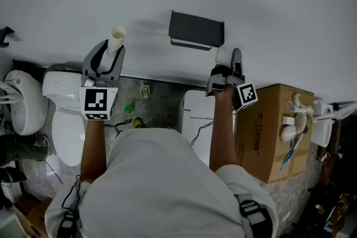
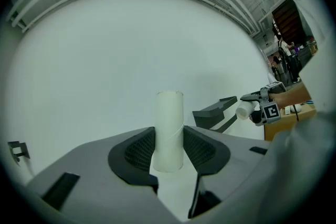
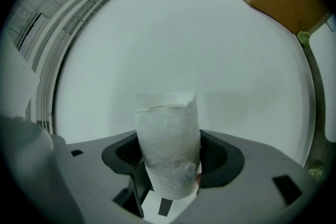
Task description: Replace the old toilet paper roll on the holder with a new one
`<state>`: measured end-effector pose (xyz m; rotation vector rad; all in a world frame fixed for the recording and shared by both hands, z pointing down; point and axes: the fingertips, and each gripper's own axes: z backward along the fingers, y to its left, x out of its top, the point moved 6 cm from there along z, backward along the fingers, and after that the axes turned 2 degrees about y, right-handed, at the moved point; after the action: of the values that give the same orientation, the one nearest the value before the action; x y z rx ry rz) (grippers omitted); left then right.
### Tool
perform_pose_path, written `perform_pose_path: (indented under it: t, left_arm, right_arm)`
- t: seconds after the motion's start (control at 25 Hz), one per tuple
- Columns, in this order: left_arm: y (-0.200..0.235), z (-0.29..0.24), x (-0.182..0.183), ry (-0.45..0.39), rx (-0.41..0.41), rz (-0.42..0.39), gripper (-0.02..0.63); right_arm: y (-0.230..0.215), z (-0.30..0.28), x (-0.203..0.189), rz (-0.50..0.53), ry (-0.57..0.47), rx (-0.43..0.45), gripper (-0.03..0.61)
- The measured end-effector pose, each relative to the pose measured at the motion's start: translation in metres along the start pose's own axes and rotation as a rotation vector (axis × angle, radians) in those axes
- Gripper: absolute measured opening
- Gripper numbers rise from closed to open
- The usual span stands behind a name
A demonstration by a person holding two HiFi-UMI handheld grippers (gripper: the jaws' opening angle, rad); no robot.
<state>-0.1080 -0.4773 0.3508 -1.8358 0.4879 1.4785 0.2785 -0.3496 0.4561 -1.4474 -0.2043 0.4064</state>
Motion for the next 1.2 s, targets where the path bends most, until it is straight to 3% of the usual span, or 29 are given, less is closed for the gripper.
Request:
perform_pose_path:
  t: [0.2,0.48,0.72,1.2]
  left_arm:
    - [0.013,0.019,-0.007,0.031,0.060,0.017,0.189]
    - [0.027,0.042,-0.015,0.054,0.124,0.017,0.189]
    - [0.040,0.053,-0.026,0.062,0.136,0.006,0.189]
    - [0.051,0.080,-0.036,0.094,0.185,0.004,0.189]
  right_arm:
    - [-0.006,-0.011,-0.014,-0.089,0.008,0.027,0.296]
    - [-0.007,-0.016,-0.044,-0.119,0.070,0.026,0.295]
    - [-0.007,-0.022,-0.088,-0.154,0.133,0.022,0.295]
    - [-0.004,-0.029,-0.142,-0.196,0.243,0.035,0.296]
